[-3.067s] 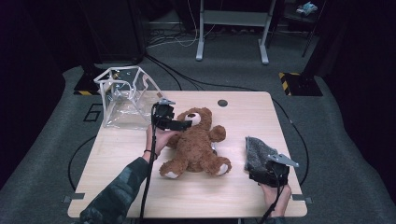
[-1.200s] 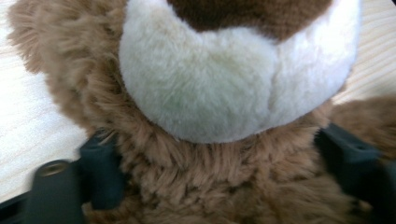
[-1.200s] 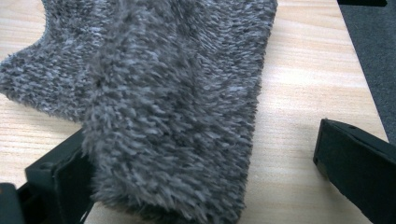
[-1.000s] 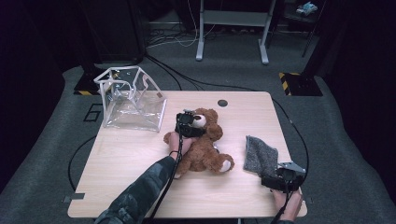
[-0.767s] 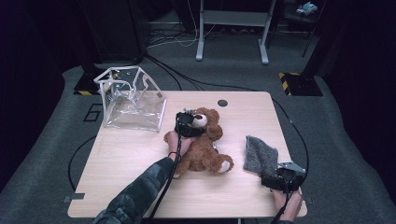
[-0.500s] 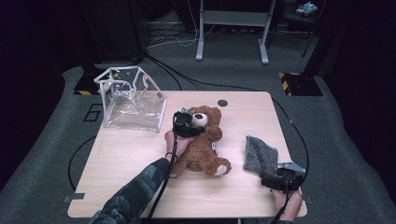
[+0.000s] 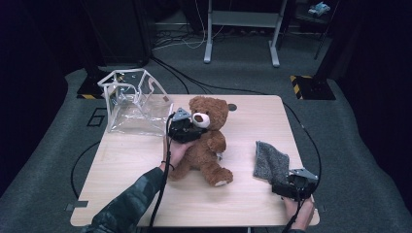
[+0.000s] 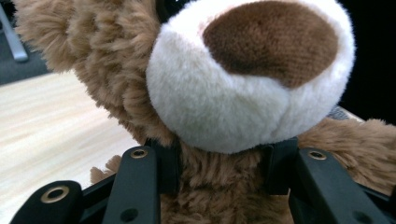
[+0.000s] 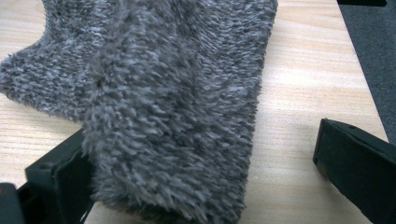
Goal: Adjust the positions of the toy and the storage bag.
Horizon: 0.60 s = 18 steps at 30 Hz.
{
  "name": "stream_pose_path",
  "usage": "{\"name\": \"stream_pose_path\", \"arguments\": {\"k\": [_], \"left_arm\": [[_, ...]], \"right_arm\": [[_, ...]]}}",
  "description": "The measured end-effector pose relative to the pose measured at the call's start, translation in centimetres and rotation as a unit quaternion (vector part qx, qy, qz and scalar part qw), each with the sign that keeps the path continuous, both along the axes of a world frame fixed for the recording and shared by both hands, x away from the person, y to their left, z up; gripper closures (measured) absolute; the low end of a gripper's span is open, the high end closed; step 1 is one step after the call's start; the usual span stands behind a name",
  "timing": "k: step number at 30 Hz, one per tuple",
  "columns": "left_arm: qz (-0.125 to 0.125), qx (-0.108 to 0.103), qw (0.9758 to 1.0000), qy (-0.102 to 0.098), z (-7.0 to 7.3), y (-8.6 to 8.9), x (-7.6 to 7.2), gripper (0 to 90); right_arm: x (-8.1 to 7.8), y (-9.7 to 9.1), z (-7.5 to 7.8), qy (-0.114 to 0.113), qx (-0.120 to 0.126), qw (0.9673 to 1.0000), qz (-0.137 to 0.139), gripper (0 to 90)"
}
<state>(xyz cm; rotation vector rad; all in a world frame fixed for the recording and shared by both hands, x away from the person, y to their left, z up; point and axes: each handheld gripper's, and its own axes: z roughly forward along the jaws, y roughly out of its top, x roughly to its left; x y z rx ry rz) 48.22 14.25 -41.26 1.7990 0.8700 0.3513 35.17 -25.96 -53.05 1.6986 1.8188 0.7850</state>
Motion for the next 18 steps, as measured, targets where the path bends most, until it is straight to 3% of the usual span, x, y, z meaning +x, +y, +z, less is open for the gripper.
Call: {"name": "stream_pose_path", "arguments": {"k": [3,9,18], "left_arm": [[-0.001,-0.01,0.9999,-0.011,1.0,1.3,-0.7,58.1],[-0.001,-0.007,0.9998,-0.021,2.4,3.8,-1.6,58.0],[0.008,0.005,0.9999,-0.012,3.1,7.3,-2.9,57.6]], "right_arm": [[0.0,0.0,0.0,0.0,0.0,1.0,0.0,0.0],[0.0,0.0,0.0,0.001,-0.002,1.0,0.002,0.0],[0.0,0.0,0.0,0.001,-0.001,1.0,0.001,0.0]]}}
